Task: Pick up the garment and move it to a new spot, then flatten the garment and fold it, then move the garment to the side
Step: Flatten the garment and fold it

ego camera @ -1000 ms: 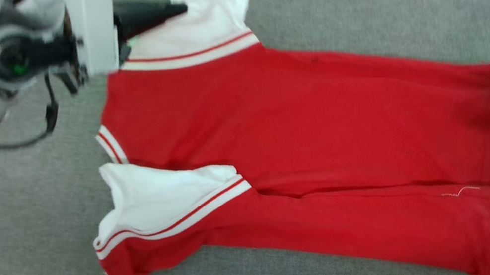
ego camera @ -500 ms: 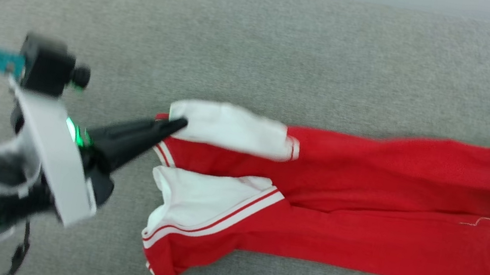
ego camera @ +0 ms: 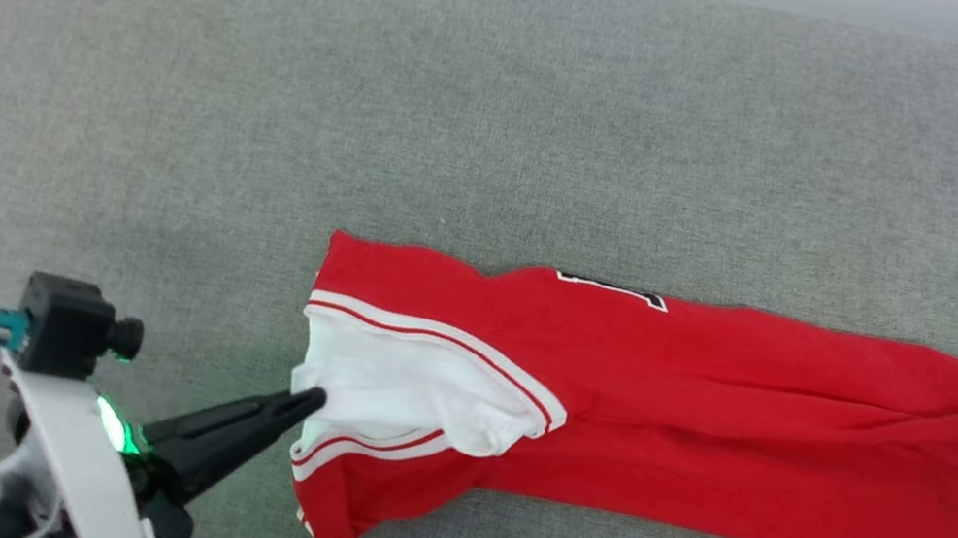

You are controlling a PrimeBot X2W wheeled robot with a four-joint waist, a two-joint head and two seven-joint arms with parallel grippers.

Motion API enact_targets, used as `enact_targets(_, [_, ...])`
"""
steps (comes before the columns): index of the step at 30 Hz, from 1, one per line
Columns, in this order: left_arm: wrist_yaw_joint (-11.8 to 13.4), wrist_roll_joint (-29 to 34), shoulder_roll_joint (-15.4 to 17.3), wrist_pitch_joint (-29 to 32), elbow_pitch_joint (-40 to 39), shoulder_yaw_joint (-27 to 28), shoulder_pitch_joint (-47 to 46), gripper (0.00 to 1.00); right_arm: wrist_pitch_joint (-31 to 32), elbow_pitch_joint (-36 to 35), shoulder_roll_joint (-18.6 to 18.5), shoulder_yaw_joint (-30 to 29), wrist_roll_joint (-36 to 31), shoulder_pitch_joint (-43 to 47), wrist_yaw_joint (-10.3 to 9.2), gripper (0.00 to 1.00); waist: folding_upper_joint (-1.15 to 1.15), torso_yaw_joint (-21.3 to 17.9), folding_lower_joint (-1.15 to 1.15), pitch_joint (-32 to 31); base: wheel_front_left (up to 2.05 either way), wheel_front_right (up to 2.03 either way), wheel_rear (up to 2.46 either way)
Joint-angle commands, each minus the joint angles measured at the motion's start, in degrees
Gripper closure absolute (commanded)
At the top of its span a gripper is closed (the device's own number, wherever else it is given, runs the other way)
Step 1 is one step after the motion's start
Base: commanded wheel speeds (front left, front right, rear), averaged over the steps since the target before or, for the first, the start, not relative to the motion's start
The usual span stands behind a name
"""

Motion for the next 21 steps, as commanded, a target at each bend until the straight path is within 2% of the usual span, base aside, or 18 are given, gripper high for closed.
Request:
enact_targets(1, [0.05, 0.22, -1.63, -0.14, 0.76, -0.54, 0.19, 1.0, 0.89, -0.19, 1.55, -1.28, -0.82, 1.26, -0.07, 1.0, 0.0, 0.14, 0.0, 0.73, 0.0, 0.0, 0.0])
enact_targets(3, [0.05, 0.01, -2.48, -0.09, 1.21, -0.88, -0.06, 1.0, 1.32, -0.11, 2.37, -1.86, -1.43, 1.58, -0.07, 1.0, 0.0, 0.21, 0.0, 1.08, 0.0, 0.0, 0.0])
enact_targets(6, [0.05, 1.13, -5.5, 0.15, 5.1, -2.46, -1.1, 1.0, 2.67, 0.94, 5.49, -3.37, -3.69, 2.33, -0.07, 1.0, 0.0, 0.44, 0.0, 2.1, 0.0, 0.0, 0.0])
enact_targets(12, [0.05, 1.31, -9.03, 0.15, 9.62, -4.36, -2.54, 1.0, 3.77, 2.31, 8.32, -3.8, -5.31, 3.4, -0.06, 1.0, 0.0, 0.78, 0.0, 2.84, 0.0, 0.0, 0.0])
enact_targets(18, [0.05, 2.15, -11.04, -0.8, 13.14, -6.07, -4.4, 1.0, 3.45, 3.47, 10.25, -2.92, -6.64, 2.93, -0.07, 1.0, 0.0, 0.55, 0.0, 3.05, 0.0, 0.0, 0.0])
enact_targets(19, [0.05, 2.17, -11.29, -1.31, 13.28, -6.14, -4.74, 0.75, 3.05, 3.34, 10.6, -2.83, -6.81, 2.64, -0.07, 0.92, 0.0, 0.5, 0.0, 2.96, 0.0, 0.0, 0.0])
enact_targets(20, [0.05, 2.3, -11.3, -2.02, 13.43, -6.19, -4.88, 0.53, 2.42, 3.25, 11.08, -3.06, -6.72, 2.34, -0.06, 0.64, 0.0, 0.43, 0.0, 2.76, 0.0, 0.0, 0.0])
enact_targets(21, [0.05, 2.48, -11.15, -3.02, 13.56, -6.05, -4.87, 0.11, 2.1, 3.33, 11.43, -3.5, -6.5, 2.17, -0.06, 0.08, 0.0, 0.38, 0.0, 2.47, 0.0, 0.0, 0.0])
